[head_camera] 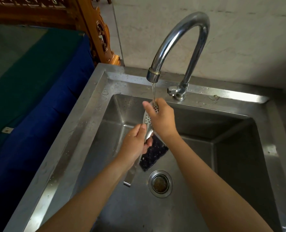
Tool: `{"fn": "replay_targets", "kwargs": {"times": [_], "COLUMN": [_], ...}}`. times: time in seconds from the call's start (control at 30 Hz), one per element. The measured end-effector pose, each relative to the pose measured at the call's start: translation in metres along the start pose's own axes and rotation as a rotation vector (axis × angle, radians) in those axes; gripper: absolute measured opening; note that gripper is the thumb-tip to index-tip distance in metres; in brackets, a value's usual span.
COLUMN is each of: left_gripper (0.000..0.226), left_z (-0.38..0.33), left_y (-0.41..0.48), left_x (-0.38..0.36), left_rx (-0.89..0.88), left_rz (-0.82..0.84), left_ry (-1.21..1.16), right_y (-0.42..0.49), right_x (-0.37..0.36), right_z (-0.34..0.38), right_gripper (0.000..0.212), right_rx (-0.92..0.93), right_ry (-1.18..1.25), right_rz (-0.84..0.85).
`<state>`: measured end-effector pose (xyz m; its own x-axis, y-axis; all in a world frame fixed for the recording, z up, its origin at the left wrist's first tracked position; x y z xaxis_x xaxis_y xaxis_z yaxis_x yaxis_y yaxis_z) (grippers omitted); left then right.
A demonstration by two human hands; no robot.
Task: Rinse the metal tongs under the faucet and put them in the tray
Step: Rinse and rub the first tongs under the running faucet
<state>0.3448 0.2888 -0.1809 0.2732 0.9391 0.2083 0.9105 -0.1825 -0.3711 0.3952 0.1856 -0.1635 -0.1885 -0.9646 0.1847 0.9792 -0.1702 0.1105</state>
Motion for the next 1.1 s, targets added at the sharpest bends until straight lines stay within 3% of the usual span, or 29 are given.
{"fn": "replay_targets", "kwargs": {"times": [0.13,0.33,0.43,0.53,0.6,0.77,1.0,1.1], "left_gripper": [0.033,0.042,0.044,0.039,0.037,0.04,0.036,0.036], "left_z": [-0.003,-0.038,-0.052,-0.059,-0.063,-0.075,-0.071,-0.073], "left_y": [0.002,0.035,0.04,0.046,0.055,0.073,0.053,0.061], "left_x": [-0.008,0.005,0.0,-0.004,-0.002,0.007,-0.003,0.004], "left_rx": [-0.046,-0.171,-0.222,-0.165,-0.106,-0.089,-0.247,-0.165], "left_rz": [-0.11,-0.313,-0.401,-0.46,-0.451,-0.378,-0.413,-0.319], "left_ry": [0.02,0.16,0.087,-0.089,-0.189,-0.161,0.083,-0.023], "right_y": [0.016,0.024,0.032,0.028,0.02,0.007,0.027,0.024], "right_x": [0.0,-0.003,0.003,0.004,0.001,0.003,0.007,0.005], "right_z": [0.003,0.013,0.023,0.026,0.026,0.021,0.029,0.03], "right_gripper": [0.044,0.046,0.048,0.042,0.036,0.039,0.042,0.038], "right_rx": [-0.129,-0.109,-0.069,-0.062,-0.04,-0.059,-0.076,-0.067], "right_ry": [0.174,0.098,0.078,0.145,0.073,-0.026,0.075,0.087], "right_rz": [-0.162,-0.08,-0.08,-0.077,-0.091,-0.023,-0.17,-0.233]}}
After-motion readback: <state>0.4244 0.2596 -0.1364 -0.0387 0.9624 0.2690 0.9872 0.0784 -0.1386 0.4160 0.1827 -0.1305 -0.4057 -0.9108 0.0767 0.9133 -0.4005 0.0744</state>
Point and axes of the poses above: each hand's wrist, its own y-axis towards the middle knuckle, its own x-axis out of the back of the hand, z = x × y, the point moved 3 cm from there along y, towards the middle knuckle, and after that the axes turned 10 degrees about y, right-handed, at the moved point
